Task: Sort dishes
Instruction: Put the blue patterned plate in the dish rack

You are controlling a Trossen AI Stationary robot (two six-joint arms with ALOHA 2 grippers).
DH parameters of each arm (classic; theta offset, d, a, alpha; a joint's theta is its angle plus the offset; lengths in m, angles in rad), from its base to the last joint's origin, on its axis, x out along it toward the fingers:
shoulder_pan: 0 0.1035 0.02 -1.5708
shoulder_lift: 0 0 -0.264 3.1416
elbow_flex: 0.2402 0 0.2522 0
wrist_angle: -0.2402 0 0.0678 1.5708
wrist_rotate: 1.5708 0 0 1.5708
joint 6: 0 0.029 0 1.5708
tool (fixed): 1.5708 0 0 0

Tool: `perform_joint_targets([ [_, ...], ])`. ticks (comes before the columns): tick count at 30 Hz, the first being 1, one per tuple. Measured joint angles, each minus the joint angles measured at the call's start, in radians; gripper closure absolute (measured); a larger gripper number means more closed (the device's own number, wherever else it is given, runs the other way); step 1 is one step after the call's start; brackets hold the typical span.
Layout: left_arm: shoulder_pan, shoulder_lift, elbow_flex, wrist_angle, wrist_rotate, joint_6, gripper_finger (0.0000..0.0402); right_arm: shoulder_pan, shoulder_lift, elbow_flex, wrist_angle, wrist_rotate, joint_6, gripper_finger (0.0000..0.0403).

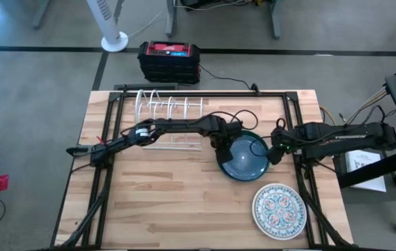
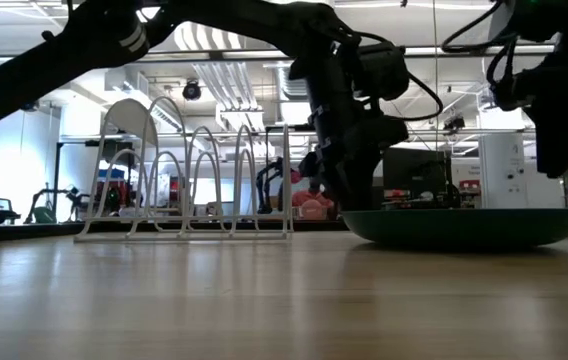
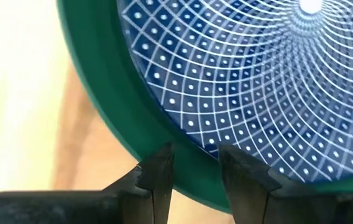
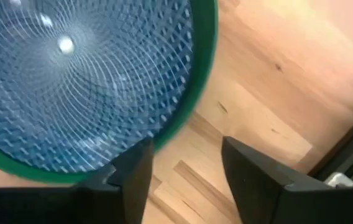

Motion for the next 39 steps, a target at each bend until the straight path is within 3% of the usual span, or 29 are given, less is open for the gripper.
perform_joint_targets([
  [8,0.022,-0.002,0.000,-0.009,-0.049,0.043,0.0284,0.057,0.098,-0.081,0.028,0.007,0.073,0.0345],
  [12,0.022,-0.016,-0.001,-0.022,-0.049,0.056,0.0284,0.095,0.141,-0.125,0.136,0.001,0.095,0.0394],
  [17,0.024,-0.023,-0.001,-0.050,0.014,0.044,0.0284,0.123,0.178,-0.158,0.275,-0.003,0.107,0.0393],
  [24,0.029,-0.020,-0.001,-0.052,0.021,-0.043,0.0279,0.127,0.225,-0.182,0.325,-0.003,0.115,0.0400],
  [34,0.026,-0.020,-0.002,-0.041,0.033,-0.095,0.0203,0.128,0.280,-0.198,0.382,0.001,0.066,0.0401],
  [39,0.022,-0.009,-0.002,-0.040,0.037,-0.110,0.0189,0.128,0.282,-0.200,0.391,0.005,0.059,0.0402],
])
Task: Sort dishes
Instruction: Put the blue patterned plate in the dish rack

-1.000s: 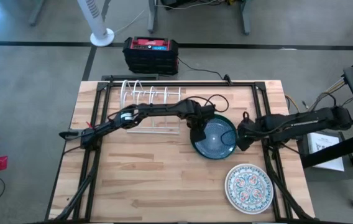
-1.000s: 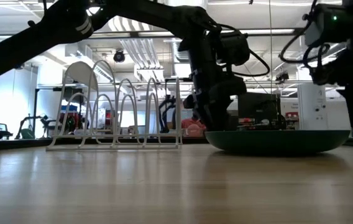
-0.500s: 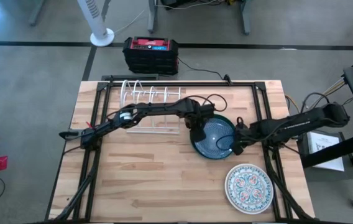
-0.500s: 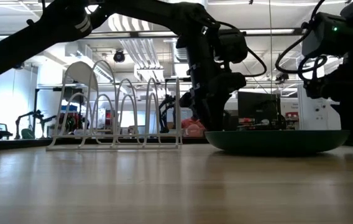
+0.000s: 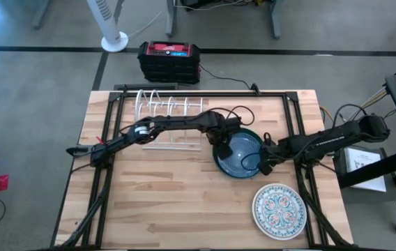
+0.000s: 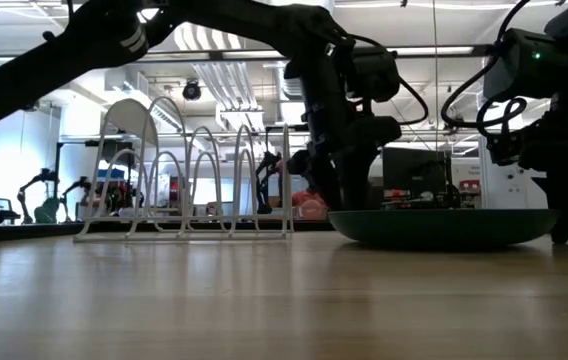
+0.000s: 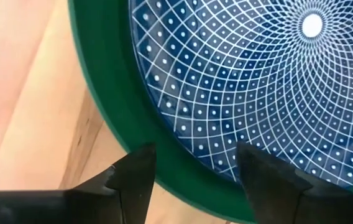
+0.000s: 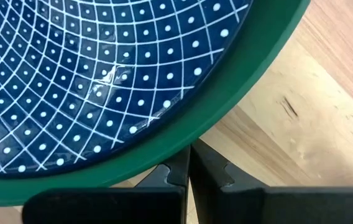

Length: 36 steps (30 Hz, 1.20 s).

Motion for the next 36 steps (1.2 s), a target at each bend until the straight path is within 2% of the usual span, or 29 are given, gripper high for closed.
perform_joint_targets([
  [24,0.003,0.026,-0.002,0.127,0.056,0.011,0.0188,0.000,0.003,-0.002,0.028,0.001,-0.010,0.0403],
  [36,0.002,0.023,-0.002,0.148,0.139,0.011,0.0206,-0.001,0.012,-0.002,0.035,0.000,-0.022,0.0403],
])
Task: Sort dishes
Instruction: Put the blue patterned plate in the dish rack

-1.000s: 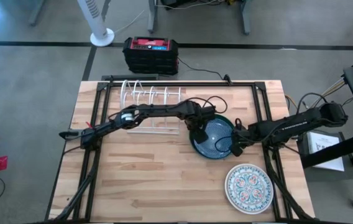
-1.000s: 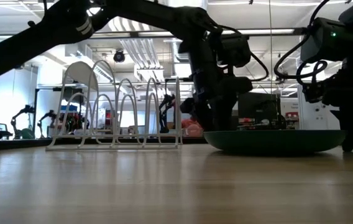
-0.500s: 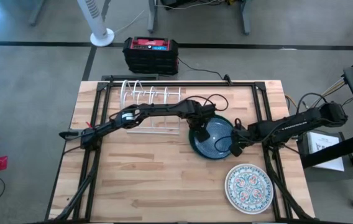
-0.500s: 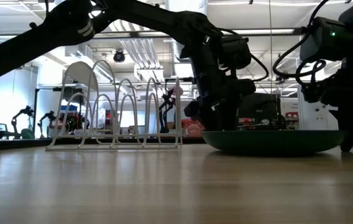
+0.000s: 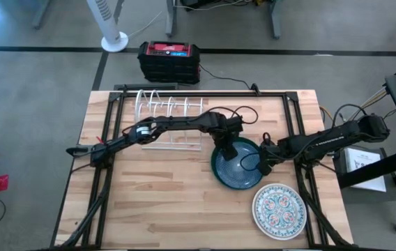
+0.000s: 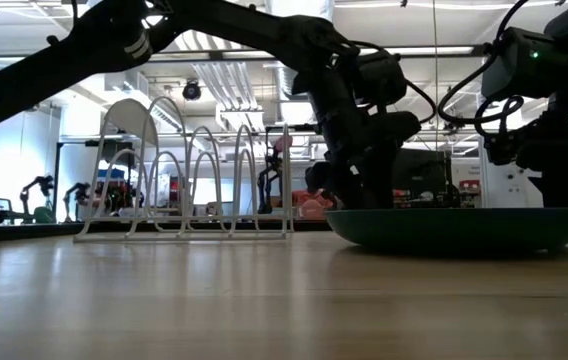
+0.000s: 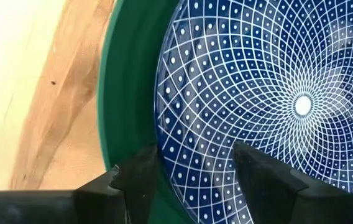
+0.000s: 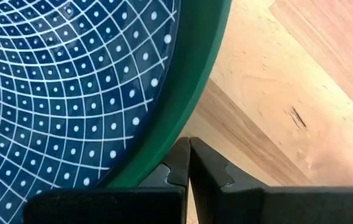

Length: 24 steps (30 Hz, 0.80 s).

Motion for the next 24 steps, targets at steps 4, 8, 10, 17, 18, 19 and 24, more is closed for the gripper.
perform_joint_targets([
  [4,0.003,0.000,0.000,0.007,0.038,0.000,0.0210,0.000,0.000,0.000,0.002,0.000,0.003,0.0403],
  [8,0.005,-0.003,0.001,0.020,0.066,0.000,0.0210,0.000,0.000,0.000,0.007,0.000,0.012,0.0403],
  [10,0.006,-0.005,0.001,0.025,0.068,0.000,0.0210,0.000,0.000,0.000,0.008,0.000,0.015,0.0403],
  [17,0.009,-0.007,0.002,0.025,0.101,0.002,0.0210,0.000,0.000,0.000,0.013,0.001,0.016,0.0403],
  [18,0.009,-0.007,0.002,0.026,0.106,0.007,0.0210,0.000,0.000,0.000,0.014,0.002,0.016,0.0403],
  [19,0.009,-0.007,0.002,0.026,0.108,0.011,0.0210,0.000,0.000,0.000,0.015,0.002,0.016,0.0403],
  [24,0.009,-0.007,0.002,0.016,0.092,0.040,0.0210,-0.006,-0.020,0.003,-0.029,0.046,0.013,0.0403],
])
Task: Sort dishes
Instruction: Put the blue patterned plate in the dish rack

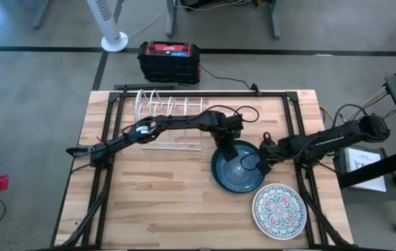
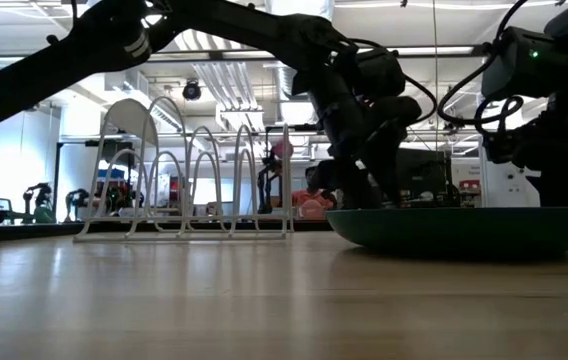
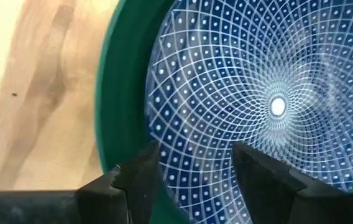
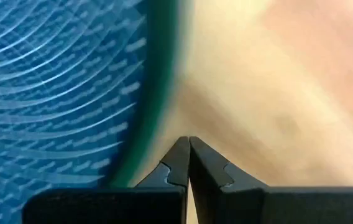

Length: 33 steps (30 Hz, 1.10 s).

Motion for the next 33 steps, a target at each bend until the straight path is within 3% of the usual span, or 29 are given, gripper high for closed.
perform_joint_targets([
  [10,0.000,-0.001,0.000,-0.020,-0.048,0.096,0.0210,-0.012,-0.138,0.071,-0.139,0.167,0.011,0.0403],
  [16,0.003,-0.039,0.000,-0.039,-0.106,0.144,0.0210,-0.013,-0.222,0.133,-0.055,0.197,-0.178,0.0403],
  [22,-0.008,-0.042,0.002,-0.092,-0.110,0.244,0.0210,-0.014,-0.230,0.116,0.066,-0.040,-0.418,0.0402],
  [27,-0.013,-0.039,0.001,-0.078,-0.108,0.307,0.0210,0.043,-0.286,0.114,0.091,-0.361,-0.395,0.0391],
  [33,0.014,-0.038,0.001,-0.073,-0.114,0.295,0.0210,0.115,-0.308,0.110,0.199,-0.335,-0.318,0.0401],
])
